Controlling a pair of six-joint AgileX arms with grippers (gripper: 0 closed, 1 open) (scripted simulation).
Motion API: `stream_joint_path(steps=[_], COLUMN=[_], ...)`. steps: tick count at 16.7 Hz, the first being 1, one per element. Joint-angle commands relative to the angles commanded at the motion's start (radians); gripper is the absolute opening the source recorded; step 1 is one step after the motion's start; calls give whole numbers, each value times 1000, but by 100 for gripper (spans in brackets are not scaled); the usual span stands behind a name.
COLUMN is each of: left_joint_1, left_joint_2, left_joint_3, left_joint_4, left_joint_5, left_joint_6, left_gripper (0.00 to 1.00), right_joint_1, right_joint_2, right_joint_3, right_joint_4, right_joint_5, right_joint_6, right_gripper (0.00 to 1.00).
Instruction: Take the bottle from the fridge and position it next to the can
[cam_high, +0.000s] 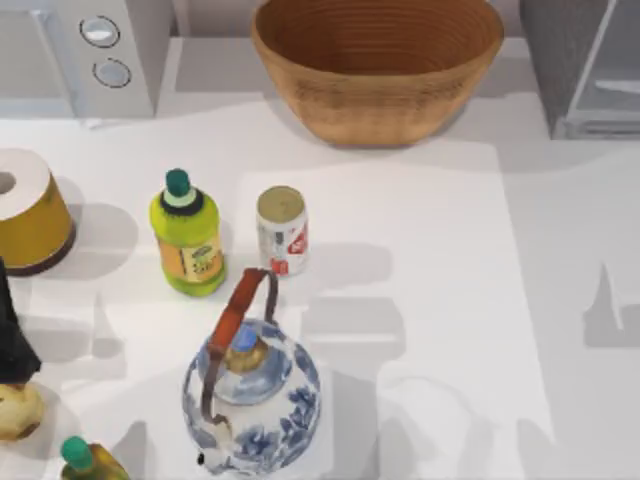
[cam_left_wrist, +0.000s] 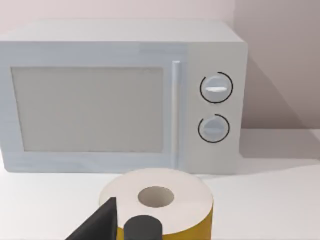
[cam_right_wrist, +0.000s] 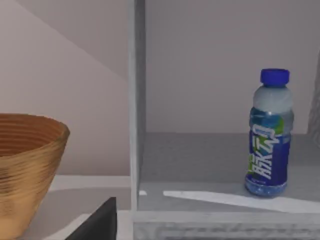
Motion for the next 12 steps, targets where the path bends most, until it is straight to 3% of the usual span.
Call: stream_joint_path(steps=[4, 12], left_joint_1=[0, 0], left_joint_2=[0, 0], left_joint_3=[0, 0], left_joint_4=[0, 0], left_joint_5=[0, 0], left_joint_6=[0, 0], left_gripper=[100, 100], right_joint_1=[-51, -167], right_joint_2=[357, 1335], right_joint_3=[184, 598], right_joint_4=[204, 665], right_joint_5=[-45, -146], right_joint_6=[-2, -8], right_gripper=[100, 100])
